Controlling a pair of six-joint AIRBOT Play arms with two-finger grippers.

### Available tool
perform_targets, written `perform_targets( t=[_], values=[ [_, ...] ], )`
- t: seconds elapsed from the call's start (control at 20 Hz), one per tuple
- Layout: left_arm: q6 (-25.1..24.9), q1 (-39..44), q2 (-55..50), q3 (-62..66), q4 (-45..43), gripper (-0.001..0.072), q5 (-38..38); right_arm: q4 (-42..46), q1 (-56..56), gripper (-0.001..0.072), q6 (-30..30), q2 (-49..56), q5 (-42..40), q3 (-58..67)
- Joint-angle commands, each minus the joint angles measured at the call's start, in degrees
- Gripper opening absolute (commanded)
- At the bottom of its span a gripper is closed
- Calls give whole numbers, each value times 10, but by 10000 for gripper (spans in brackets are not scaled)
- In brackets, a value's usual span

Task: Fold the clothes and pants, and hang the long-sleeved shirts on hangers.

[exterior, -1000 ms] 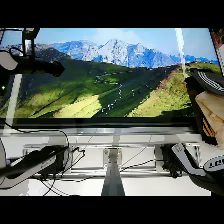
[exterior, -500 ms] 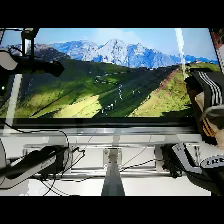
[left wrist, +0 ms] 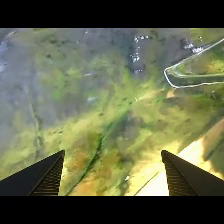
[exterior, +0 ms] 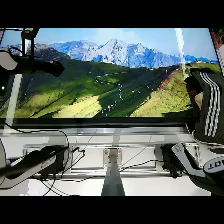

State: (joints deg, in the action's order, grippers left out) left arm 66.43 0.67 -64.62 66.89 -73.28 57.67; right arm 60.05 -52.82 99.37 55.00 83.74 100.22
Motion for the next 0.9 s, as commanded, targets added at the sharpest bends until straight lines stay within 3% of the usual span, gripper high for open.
perform_targets(
  t=[0.0,0.3,0.55,0.85],
  values=[
    [0,0,0,1,0,690,0,-25,155,19,-88,14,-6,-1],
    [0,0,0,1,0,691,0,131,485,18,-132,79,-9,-1],
    [0,0,0,1,0,690,0,357,669,18,-115,141,-70,-1],
    [0,0,0,1,0,691,0,328,683,20,-109,158,-83,-1]
  ],
)
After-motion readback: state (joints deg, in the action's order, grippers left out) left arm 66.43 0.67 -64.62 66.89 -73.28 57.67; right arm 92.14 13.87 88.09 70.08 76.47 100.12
